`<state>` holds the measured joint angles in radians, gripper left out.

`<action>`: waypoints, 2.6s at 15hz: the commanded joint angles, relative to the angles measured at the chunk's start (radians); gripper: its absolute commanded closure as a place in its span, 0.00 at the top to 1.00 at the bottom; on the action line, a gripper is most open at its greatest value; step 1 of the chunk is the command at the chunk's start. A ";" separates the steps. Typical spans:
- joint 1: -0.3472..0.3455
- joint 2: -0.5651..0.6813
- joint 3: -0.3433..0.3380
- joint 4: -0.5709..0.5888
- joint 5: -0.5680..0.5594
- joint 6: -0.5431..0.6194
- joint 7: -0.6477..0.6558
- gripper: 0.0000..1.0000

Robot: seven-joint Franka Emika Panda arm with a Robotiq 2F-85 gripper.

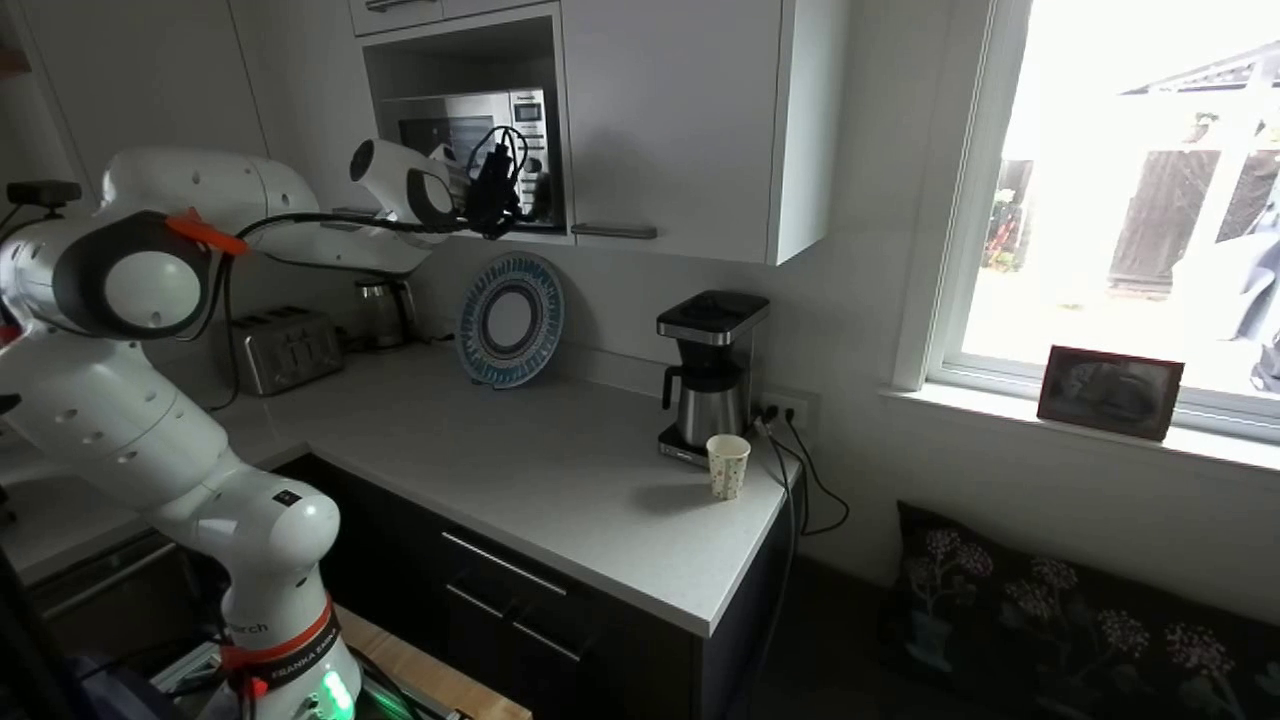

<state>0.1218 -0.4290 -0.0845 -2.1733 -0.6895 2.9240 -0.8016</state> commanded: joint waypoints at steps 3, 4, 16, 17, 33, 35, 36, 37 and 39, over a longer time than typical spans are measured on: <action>0.165 -0.021 -0.107 0.013 0.138 -0.098 -0.221 0.00; 0.203 -0.030 -0.126 0.019 0.191 -0.151 -0.261 0.00; 0.137 -0.018 -0.036 0.086 0.372 -0.316 -0.358 0.26; 0.130 -0.025 -0.031 0.086 0.359 -0.331 -0.361 0.06; -0.085 -0.045 0.086 0.035 0.125 -0.228 -0.339 0.00; -0.108 -0.038 0.091 0.040 0.093 -0.183 -0.326 0.00; -0.115 -0.034 0.092 0.040 0.084 -0.159 -0.318 0.00; -0.123 -0.031 0.094 0.039 0.075 -0.139 -0.309 0.00; -0.137 -0.019 0.099 0.041 0.064 -0.096 -0.290 0.00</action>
<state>0.0187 -0.4572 -0.0033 -2.1217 -0.5836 2.7683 -1.1352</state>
